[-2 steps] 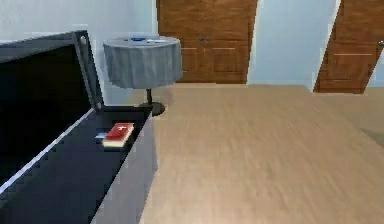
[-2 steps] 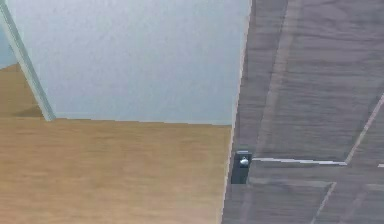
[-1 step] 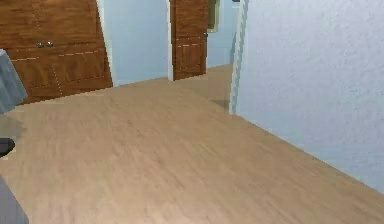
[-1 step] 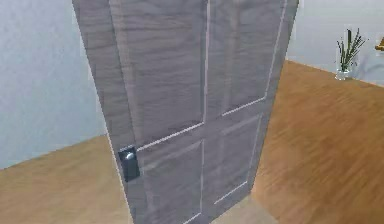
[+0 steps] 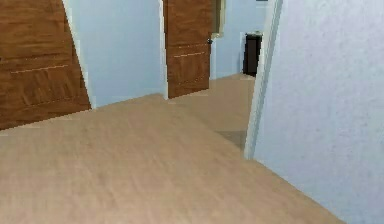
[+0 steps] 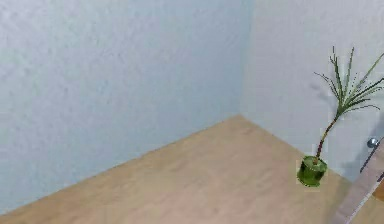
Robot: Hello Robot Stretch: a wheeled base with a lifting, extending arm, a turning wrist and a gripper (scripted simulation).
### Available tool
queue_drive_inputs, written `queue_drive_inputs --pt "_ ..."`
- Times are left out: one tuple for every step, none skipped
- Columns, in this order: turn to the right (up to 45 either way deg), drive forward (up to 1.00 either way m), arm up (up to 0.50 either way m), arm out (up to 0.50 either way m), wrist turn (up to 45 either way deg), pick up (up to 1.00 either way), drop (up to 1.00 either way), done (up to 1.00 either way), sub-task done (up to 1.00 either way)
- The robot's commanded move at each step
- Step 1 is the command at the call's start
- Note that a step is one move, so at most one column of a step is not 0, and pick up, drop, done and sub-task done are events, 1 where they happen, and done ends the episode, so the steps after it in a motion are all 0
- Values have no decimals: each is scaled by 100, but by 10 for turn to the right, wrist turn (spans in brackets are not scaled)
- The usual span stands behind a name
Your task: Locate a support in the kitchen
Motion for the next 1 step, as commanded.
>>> queue_drive_inputs --pt "0 100 0 0 0 0 0 0 0"
